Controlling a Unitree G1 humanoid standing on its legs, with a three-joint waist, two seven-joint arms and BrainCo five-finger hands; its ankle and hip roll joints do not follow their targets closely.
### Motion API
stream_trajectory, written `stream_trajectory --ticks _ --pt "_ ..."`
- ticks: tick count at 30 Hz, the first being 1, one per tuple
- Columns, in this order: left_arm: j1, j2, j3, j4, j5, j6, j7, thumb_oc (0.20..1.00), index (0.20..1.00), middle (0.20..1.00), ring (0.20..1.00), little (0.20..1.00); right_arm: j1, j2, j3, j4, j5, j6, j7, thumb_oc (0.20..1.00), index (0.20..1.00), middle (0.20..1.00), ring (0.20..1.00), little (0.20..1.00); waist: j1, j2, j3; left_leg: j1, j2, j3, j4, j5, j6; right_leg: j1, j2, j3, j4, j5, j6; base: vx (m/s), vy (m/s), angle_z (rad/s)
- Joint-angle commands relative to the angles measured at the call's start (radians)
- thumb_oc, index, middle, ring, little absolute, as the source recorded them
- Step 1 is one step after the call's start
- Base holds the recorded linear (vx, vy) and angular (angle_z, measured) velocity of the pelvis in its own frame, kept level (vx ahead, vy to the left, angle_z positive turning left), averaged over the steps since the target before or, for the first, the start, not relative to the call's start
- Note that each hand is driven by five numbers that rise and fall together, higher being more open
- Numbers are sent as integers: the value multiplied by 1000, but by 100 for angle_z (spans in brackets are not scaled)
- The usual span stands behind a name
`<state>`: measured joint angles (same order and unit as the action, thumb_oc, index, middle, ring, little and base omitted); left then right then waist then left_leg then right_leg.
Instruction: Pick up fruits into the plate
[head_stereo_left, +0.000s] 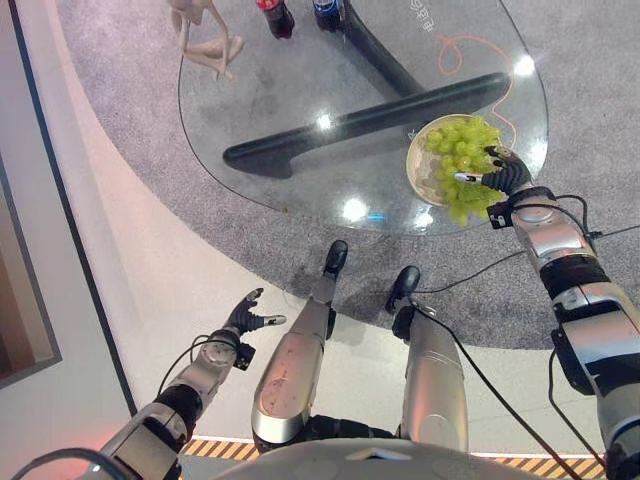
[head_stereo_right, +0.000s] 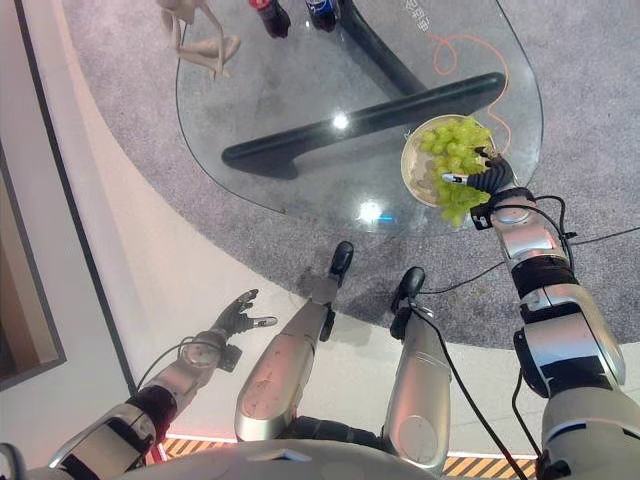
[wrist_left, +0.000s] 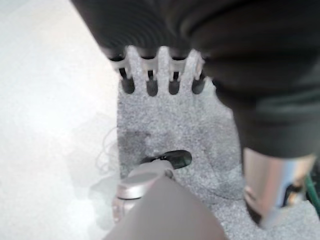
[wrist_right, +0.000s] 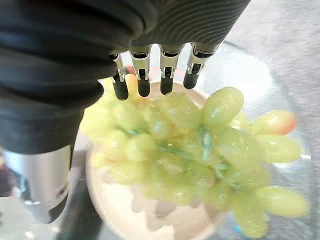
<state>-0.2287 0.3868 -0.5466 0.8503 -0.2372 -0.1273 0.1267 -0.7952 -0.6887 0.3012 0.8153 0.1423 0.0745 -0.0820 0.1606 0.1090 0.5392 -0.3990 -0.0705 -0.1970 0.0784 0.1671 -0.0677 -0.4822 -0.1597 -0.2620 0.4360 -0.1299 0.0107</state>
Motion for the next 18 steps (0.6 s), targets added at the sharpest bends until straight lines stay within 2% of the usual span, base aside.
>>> stream_trajectory --ticks 1,6,8,10,13,18 --pt "19 1 22 36 -17 5 -9 1000 1000 1000 1000 1000 -2 -43 19 -60 -10 -88 -32 1000 1000 1000 1000 1000 -3 -34 -19 30 -35 107 144 -218 69 62 42 17 -165 107 63 0 0 0" --pt "16 -6 39 63 -4 -6 3 1000 1000 1000 1000 1000 25 -41 14 -127 -11 -111 -60 1000 1000 1000 1000 1000 -6 -53 -19 67 -35 108 143 -223 69 104 39 16 -180 111 63 7 2 0" --pt "13 -13 55 82 10 -36 17 1000 1000 1000 1000 1000 86 -14 -9 -194 11 -121 -88 1000 1000 1000 1000 1000 -13 -68 -19 106 -32 115 142 -231 70 147 37 22 -189 108 64 19 -7 0" --pt "13 -14 63 86 4 -40 14 1000 1000 1000 1000 1000 138 6 -26 -228 24 -128 -99 1000 1000 1000 1000 1000 -20 -77 -19 136 -28 120 138 -236 68 180 36 27 -199 107 65 42 -21 1" --pt "13 -22 76 106 -1 -18 -3 1000 1000 1000 1000 1000 214 37 -43 -256 40 -138 -105 1000 1000 1000 1000 1000 -31 -90 -42 174 -21 126 123 -241 67 222 33 34 -217 106 65 69 -25 0" --pt "42 -47 100 154 -15 -29 -40 1000 1000 1000 1000 1000 406 117 -73 -274 73 -170 -112 1000 1000 1000 1000 1000 -58 -113 -116 257 -9 140 90 -258 67 313 33 52 -257 101 67 109 -34 -6"
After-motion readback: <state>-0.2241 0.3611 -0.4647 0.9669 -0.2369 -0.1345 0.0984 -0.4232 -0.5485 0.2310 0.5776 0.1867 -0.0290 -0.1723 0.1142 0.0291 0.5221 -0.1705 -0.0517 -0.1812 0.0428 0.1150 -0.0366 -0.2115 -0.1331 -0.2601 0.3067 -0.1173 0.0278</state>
